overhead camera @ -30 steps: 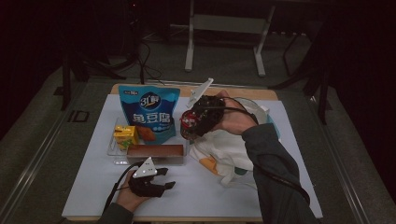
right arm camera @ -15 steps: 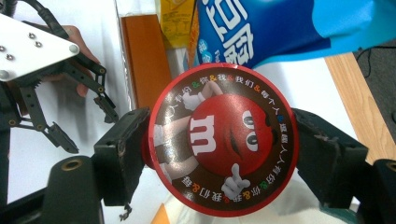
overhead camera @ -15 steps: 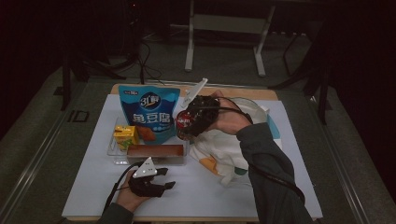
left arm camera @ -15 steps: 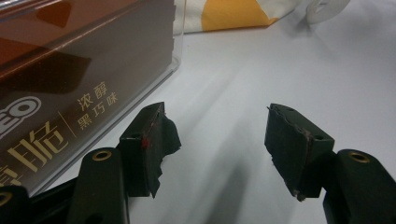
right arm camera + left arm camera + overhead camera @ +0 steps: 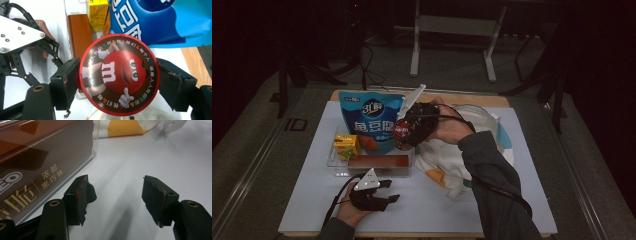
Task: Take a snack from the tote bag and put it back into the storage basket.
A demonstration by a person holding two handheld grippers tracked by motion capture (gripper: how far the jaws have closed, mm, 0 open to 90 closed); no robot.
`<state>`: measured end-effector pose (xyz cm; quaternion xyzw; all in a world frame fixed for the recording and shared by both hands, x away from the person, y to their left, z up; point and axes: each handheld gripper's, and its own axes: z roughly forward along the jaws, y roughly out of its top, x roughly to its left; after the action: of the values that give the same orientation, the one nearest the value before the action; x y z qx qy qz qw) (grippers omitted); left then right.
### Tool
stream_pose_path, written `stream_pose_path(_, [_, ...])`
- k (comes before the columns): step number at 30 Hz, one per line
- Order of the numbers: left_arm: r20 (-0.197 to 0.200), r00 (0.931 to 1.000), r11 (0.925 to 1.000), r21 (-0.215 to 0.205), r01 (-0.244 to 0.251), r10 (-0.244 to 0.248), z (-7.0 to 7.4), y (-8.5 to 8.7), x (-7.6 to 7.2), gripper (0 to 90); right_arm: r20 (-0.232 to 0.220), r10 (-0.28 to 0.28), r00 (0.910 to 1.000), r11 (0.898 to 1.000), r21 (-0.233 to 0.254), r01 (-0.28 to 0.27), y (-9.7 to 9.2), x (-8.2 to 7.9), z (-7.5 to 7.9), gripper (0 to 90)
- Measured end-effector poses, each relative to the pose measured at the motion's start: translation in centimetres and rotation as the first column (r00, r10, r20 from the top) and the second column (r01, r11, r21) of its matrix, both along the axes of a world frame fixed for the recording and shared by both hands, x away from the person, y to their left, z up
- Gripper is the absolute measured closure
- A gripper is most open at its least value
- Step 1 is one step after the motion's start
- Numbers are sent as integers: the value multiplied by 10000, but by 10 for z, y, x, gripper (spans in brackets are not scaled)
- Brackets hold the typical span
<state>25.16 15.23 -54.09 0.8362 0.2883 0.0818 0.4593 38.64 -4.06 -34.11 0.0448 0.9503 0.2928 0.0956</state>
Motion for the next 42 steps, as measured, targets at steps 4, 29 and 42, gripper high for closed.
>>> stream_pose_path(4, [-3,10000,10000,-9,0,0,0,0,0,389,-32,36,10000,10000,-13,-36,3,1,-3,242])
stream_pose_path(29, [5,10000,10000,-16,6,-6,0,1,0,389,-228,-467,9986,9988,-160,464,11,12,-24,241])
stream_pose_path(42, [12,10000,10000,-26,2,-2,0,0,0,389,-163,-658,9977,9978,-133,656,16,14,-28,241])
